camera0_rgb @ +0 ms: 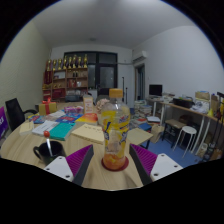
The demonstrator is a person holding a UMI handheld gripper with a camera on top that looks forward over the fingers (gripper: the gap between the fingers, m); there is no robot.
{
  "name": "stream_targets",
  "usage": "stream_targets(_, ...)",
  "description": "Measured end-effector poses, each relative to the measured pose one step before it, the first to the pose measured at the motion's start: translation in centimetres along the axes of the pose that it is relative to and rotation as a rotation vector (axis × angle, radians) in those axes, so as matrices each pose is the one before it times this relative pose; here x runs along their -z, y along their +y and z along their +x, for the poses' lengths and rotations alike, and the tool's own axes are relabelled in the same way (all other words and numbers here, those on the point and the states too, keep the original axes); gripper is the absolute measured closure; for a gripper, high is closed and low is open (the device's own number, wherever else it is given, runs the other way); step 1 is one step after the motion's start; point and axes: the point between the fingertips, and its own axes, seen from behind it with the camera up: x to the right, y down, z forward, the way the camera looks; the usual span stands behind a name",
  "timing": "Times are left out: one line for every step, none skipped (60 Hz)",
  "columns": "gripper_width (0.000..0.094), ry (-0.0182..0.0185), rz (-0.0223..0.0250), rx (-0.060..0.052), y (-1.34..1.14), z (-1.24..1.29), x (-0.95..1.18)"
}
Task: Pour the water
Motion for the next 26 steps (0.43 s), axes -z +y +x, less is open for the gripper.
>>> stream_targets(0.0109,0.00604,0.00406,0.0033,-0.121,-0.013,0.769)
stream_targets(0.0111,0.00627,0.00265,0.0022,-0.097,-0.003,0.858)
stream_targets(0.0108,0.00527,0.00277,0.0011,-0.089,-0.007,0.885)
stream_targets(0.0102,0.00383,0.00424,0.0006,-0.103,-0.1,0.908)
stream_targets(0.01,0.00219,0.00503,-0.0003,-0.125,-0.128,0.921)
stream_targets(0.0102,-0.00976,0.0012,-0.0011,-0.697,2.071,1.444)
stream_targets(0.0099,0.00806,0.00854,0.0002,-0.073,-2.387,1.183)
stream_targets(0.01,-0.00188,0.00831,-0.0008,-0.172,-0.427,1.136)
stream_targets(0.0101,-0.00206,0.00969,-0.0015,-0.181,-0.427,1.089)
stream_targets(0.0099,-0.00229,0.00986,-0.0025,-0.184,-0.504,1.047)
stream_targets(0.0099,-0.00226,0.00862,-0.0034,-0.16,-0.496,1.01)
stream_targets(0.0099,-0.00241,0.00618,-0.0038,-0.139,-0.551,0.949)
stream_targets(0.0101,-0.00949,0.00123,-0.0044,-0.13,1.205,1.142)
stream_targets(0.0102,-0.00335,0.00085,-0.0015,-0.024,-0.037,0.622)
stream_targets(0.0105,0.00009,0.00174,-0.0004,0.295,-1.091,1.13)
stream_targets(0.0103,-0.00114,0.00142,-0.0019,0.103,-0.32,0.92)
stream_targets(0.0102,0.00179,0.00149,-0.0045,0.109,-0.312,0.882)
stream_targets(0.0099,0.00235,0.00124,-0.0056,0.14,-0.296,0.895)
stream_targets(0.0096,0.00116,0.00084,-0.0049,0.139,-0.304,0.886)
stream_targets(0.0097,-0.00135,0.00119,-0.0032,0.165,-0.357,0.799)
stream_targets(0.0095,-0.00469,0.00047,-0.0033,0.151,0.352,0.7)
stream_targets(0.0094,-0.00354,0.00085,-0.0016,0.125,-0.408,0.776)
stream_targets(0.0099,-0.00317,-0.00004,-0.0017,0.146,-0.264,0.7)
stream_targets(0.0099,-0.00354,-0.00108,-0.0017,0.16,-0.27,0.679)
stream_targets(0.0098,-0.00453,-0.00072,-0.0008,0.183,-0.254,0.642)
stream_targets(0.0098,-0.00536,0.00046,-0.0009,0.164,-0.285,0.591)
